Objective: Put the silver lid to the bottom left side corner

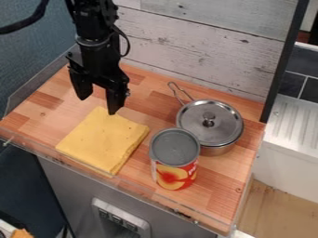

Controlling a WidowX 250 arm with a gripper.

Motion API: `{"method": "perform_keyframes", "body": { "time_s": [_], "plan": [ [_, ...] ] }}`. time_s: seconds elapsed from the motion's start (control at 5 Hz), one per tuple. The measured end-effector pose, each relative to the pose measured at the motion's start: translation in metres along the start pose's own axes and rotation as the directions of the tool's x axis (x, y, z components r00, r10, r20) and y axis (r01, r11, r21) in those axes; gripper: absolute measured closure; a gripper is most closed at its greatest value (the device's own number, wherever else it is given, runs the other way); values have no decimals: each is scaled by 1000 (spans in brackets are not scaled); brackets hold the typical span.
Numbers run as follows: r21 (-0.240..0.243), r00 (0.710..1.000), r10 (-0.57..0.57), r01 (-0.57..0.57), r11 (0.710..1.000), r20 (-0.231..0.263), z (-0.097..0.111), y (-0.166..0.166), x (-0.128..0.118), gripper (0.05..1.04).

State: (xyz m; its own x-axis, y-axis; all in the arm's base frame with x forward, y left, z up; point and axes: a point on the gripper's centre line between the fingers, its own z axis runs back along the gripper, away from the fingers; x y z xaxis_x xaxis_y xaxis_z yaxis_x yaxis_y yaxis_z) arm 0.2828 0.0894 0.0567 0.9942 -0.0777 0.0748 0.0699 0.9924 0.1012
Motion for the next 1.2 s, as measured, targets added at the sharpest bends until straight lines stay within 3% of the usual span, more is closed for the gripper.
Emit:
{"method": "perform_keyframes", "body": {
  "time_s": [0.2, 0.4, 0.6, 0.8, 1.0, 1.2],
  "plan": [
    [-9, 1000, 2, -3, 1000, -23, -6, -2, -2, 84],
    [-23, 997, -77, 77, 997, -7, -2, -37, 12, 84],
    [-41, 993, -114, 115, 992, 23, 1, -62, 26, 84],
    [-68, 977, -198, 203, 977, 75, 6, -106, 55, 84],
    [-69, 972, -218, 224, 972, 85, 4, -128, 73, 84],
    [-79, 971, -229, 234, 969, 60, -11, -144, 80, 84]
  ]
}}
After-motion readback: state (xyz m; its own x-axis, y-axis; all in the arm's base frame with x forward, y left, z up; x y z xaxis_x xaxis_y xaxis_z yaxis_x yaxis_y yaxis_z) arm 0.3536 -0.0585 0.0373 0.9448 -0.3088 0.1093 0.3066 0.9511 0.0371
